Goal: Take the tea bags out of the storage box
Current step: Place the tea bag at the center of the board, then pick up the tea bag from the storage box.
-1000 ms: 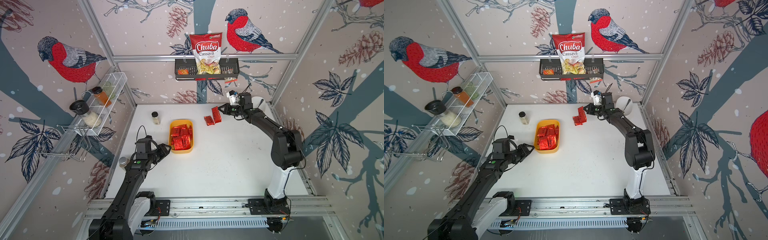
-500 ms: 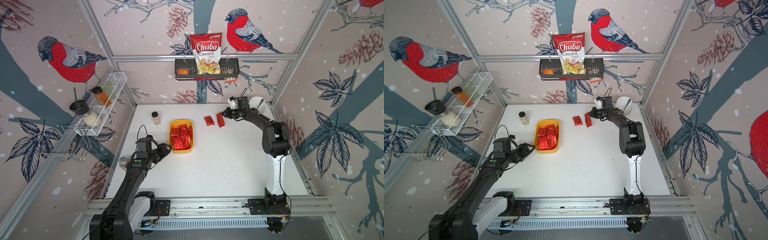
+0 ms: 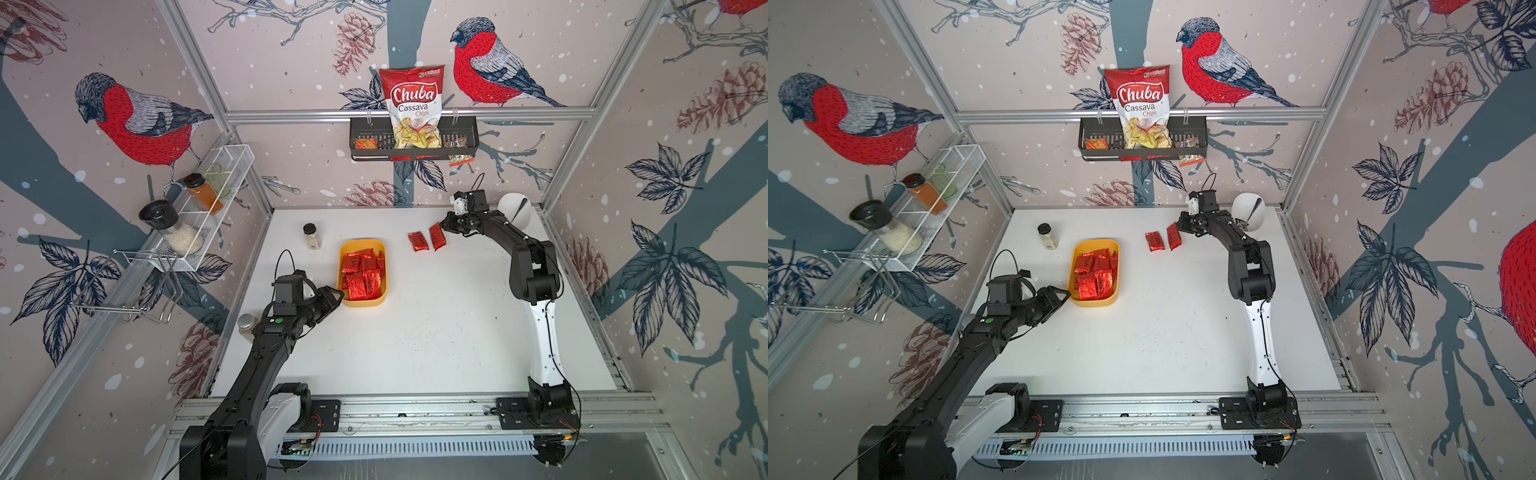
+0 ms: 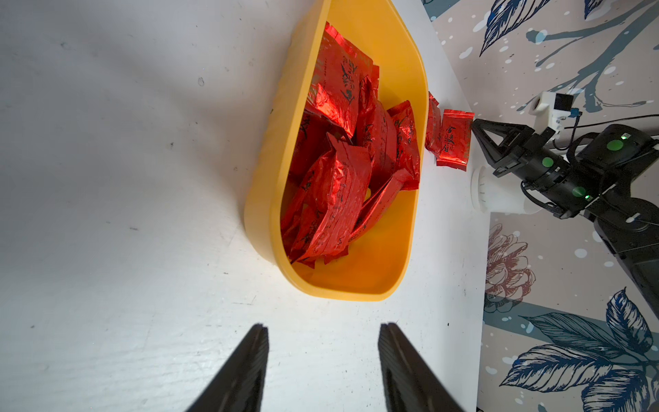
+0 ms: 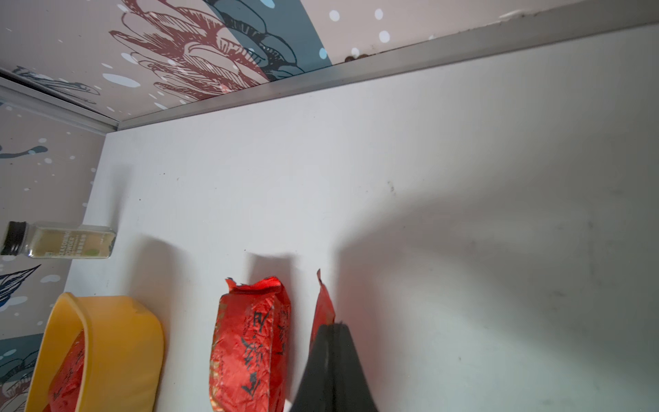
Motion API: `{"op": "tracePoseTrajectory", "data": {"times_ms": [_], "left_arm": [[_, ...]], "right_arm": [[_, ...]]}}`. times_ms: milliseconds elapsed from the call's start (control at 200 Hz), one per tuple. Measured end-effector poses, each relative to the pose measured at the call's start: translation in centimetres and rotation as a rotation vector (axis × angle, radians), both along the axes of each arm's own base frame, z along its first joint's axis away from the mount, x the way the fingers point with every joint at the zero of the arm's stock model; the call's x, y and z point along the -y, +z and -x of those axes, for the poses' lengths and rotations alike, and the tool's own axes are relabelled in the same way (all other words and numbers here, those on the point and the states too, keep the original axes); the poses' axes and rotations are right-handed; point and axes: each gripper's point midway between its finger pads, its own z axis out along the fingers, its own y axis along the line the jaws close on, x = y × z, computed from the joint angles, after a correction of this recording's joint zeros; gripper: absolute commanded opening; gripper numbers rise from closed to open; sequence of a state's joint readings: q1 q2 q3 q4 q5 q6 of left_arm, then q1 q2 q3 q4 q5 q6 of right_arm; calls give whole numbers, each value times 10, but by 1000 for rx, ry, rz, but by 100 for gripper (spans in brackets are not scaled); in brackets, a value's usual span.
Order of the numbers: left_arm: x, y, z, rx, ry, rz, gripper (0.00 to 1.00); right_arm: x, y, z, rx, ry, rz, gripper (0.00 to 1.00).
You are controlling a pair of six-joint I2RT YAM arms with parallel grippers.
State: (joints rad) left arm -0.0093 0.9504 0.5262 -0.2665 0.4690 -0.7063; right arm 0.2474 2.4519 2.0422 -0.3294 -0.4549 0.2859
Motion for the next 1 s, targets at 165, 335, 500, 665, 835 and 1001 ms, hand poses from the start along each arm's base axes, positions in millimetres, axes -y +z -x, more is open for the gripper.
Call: {"op": "tracePoseTrajectory", "data": {"times_ms": [165,335,500,665,835,1001], "left_arm": [[0,7,-4,16,-3,-7,55],[5,18,-12,45,-24,-45,54],[30,26,-21,60,-99,-96,48],[45,16,-31,36,-143,-163,44],[59,5,-44,19,-180,-232,41],[64,-8,-59,11,-191,-291,35]], "right_arm": [[9,-5,-4,-5,-39,56,43],[10,1,-3,16,-47,107,57],[-2,34,14,74,-36,155,59],[-20,73,54,129,-16,180,59],[-50,110,108,208,40,182,62],[-71,124,156,247,98,185,65]]}}
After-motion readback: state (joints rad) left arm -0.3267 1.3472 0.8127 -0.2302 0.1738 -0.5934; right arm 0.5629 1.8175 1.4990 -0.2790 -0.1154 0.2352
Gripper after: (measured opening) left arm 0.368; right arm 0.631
